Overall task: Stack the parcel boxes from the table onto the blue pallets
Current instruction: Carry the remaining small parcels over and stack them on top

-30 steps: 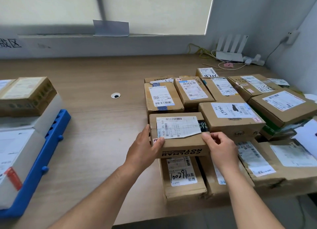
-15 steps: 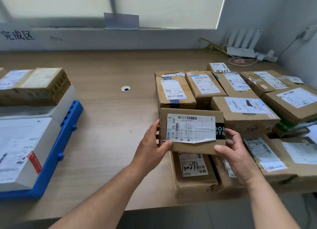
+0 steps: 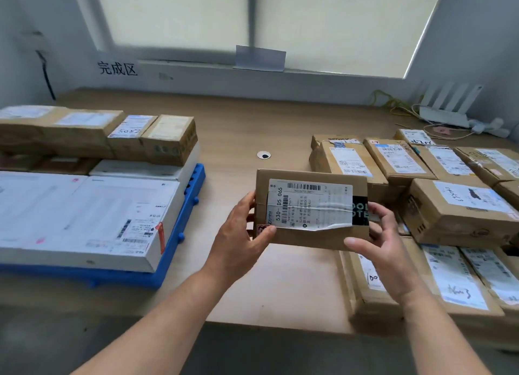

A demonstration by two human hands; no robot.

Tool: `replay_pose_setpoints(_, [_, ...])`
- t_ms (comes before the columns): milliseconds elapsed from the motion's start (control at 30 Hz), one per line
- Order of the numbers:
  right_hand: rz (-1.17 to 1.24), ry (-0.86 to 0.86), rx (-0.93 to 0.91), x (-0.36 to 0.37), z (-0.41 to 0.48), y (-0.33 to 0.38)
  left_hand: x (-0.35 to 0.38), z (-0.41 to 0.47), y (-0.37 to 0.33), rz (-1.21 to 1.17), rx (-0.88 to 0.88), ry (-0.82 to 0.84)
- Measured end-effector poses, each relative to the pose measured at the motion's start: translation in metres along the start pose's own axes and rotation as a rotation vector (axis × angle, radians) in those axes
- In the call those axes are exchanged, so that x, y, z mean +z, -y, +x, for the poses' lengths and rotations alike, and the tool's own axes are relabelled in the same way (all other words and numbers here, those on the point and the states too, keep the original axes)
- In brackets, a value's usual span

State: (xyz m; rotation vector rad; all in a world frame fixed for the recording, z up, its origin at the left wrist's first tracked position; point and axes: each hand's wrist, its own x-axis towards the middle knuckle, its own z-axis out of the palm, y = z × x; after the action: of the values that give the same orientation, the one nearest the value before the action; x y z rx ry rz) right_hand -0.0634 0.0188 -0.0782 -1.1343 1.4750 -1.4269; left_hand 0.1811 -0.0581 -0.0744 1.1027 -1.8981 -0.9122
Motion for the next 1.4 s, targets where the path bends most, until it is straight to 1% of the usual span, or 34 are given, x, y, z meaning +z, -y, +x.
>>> replay_pose_setpoints(100, [0.01, 0.016, -0.021, 0.043, -0.004, 0.009, -0.042, -0.014, 0.011, 0.028, 0.024, -0.067])
replay_pose_setpoints(167, [0.002, 0.025, -0.028, 0.072, -0.008, 0.017, -0.073, -0.023, 0.018, 0.021, 0.03, -0.08])
replay_pose_setpoints(233, [-0.007, 0.049, -0.041, 0.1, -0.013, 0.025, -0.105, -0.033, 0.025, 0.025, 0.022, -0.078])
replay_pose_setpoints(300, [-0.009, 0.086, -0.044, 0.127, -0.017, 0.033, -0.136, -0.043, 0.035, 0.056, -0.007, -0.117])
replay_pose_setpoints(433, [0.025, 0.15, -0.09, 0.178, -0.025, 0.041, -0.196, -0.07, 0.06, 0.221, -0.072, -0.265])
replay_pose_setpoints(533, [0.037, 0.172, -0.103, 0.214, -0.032, 0.043, -0.232, -0.095, 0.082, 0.346, -0.102, -0.313])
replay_pose_setpoints(733, [0.035, 0.261, -0.061, 0.284, -0.044, 0.042, -0.284, -0.138, 0.112, 0.586, -0.135, -0.335])
replay_pose_setpoints(967, [0.05, 0.362, -0.023, 0.349, -0.033, 0.041, -0.333, -0.156, 0.136, 0.743, -0.231, -0.421])
replay_pose_setpoints(1233, [0.054, 0.425, -0.016, 0.428, 0.011, 0.034, -0.388, -0.143, 0.173, 0.838, -0.301, -0.459])
replay_pose_setpoints(1400, [0.092, 0.401, 0.026, 0.475, 0.041, 0.036, -0.428, -0.114, 0.192, 0.867, -0.329, -0.447])
